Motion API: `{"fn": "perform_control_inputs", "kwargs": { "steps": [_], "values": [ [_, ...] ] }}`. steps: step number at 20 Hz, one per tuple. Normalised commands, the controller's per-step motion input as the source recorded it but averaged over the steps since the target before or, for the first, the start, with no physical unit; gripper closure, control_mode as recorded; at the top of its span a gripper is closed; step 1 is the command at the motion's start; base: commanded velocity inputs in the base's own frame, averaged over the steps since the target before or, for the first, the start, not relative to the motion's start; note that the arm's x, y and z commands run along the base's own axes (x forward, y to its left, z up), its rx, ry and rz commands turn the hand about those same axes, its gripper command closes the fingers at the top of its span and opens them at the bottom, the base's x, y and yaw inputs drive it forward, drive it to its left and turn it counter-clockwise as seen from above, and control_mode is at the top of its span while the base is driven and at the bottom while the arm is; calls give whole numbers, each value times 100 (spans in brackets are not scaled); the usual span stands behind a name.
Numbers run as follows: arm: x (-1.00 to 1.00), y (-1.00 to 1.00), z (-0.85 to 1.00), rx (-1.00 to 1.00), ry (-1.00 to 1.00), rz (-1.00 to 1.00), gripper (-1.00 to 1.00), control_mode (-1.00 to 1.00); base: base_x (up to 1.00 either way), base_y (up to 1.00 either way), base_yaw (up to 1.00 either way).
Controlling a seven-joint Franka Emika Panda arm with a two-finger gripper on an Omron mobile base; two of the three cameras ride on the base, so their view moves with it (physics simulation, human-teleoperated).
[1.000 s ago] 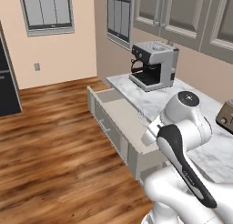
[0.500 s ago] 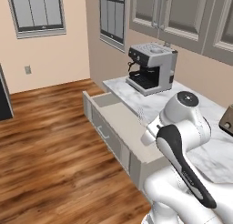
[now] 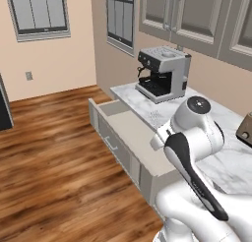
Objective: Organize the utensils by type. Pick up the wooden spoons from the counter and place them in the open cabinet. Then pick up the metallic utensils from the counter and place them in the open drawer.
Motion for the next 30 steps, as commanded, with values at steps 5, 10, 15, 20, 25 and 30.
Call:
{"fn": "perform_control_inputs", "kwargs": {
  "steps": [5,10,15,20,25,30],
  "values": [
    [23,-39,0,6,0,0,100,-100,0,0,0],
    [67,0,-6,0,19,0,100,-100,0,0,0],
    [63,0,-13,0,24,0,100,-100,0,0,0],
    [26,12,-33,0,14,0,100,-100,0,0,0],
    [0,25,-37,0,1,0,100,-100,0,0,0],
    [9,0,-40,0,0,0,100,-100,0,0,0]
  ]
}}
